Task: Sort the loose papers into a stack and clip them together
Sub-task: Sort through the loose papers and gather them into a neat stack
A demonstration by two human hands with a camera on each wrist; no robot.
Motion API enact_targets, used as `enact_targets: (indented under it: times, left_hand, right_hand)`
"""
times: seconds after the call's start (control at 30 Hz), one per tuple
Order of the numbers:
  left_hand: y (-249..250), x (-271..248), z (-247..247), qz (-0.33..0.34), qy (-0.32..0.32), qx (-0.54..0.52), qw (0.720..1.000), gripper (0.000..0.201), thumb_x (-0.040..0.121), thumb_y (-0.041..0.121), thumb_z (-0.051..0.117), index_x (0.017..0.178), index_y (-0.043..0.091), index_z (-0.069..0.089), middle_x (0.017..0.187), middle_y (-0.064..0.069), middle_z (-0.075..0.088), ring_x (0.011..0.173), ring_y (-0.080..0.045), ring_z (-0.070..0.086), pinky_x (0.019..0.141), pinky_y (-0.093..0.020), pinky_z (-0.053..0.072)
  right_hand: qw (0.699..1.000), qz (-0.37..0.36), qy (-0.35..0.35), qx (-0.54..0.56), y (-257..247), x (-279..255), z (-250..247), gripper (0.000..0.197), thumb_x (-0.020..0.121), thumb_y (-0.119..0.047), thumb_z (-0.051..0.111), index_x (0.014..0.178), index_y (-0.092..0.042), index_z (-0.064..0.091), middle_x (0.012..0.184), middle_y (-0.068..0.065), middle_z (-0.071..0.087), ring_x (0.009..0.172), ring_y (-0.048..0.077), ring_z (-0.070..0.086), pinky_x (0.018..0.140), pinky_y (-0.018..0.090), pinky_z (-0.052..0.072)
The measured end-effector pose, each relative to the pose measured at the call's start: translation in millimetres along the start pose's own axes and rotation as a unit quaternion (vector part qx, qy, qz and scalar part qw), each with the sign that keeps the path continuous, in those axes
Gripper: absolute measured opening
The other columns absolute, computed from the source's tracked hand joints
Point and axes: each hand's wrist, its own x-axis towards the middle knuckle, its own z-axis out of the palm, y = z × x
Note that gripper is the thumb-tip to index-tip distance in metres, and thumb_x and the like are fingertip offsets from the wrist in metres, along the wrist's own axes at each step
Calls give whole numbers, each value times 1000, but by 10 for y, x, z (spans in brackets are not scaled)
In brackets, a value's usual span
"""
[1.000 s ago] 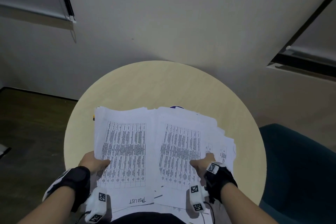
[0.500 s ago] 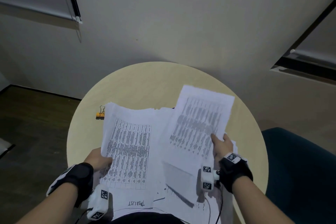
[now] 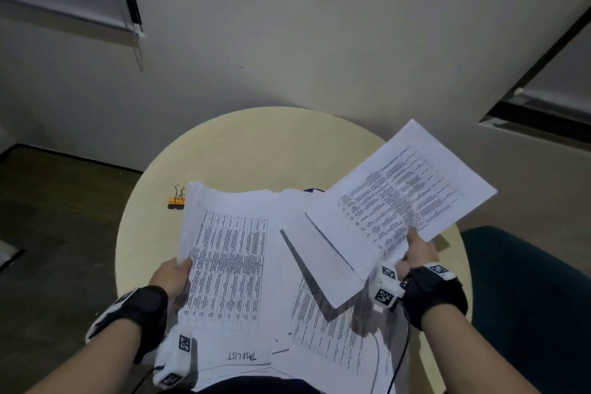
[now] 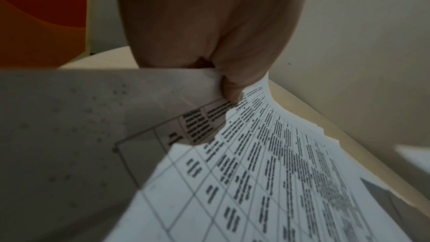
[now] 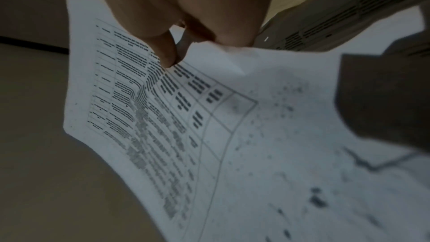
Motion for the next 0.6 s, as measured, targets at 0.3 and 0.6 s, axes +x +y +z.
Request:
enact_targets:
  times: [0.3,0.6]
  left_hand:
    - [224,-154,65,0,-82,-43,996,31,100,25,43,79,4,49,53,-7,43,43,-18,38,47,-23,30]
    - [328,-358,199,20,-107,-31,994,66,80,78,32,81,17,59,66,-2,54,60,-21,48,61,-28,37]
  right_hand:
    - [996,5,-74,-53,169,-363,226,54,96,-27,58,145,-18,37,120,13,61,105,37,59,89,42,51]
    - [816,-76,-368,-440,604,-986,810,48,91,-33,60,134,-21,42,118,-2,52,101,16,56,77,22,42]
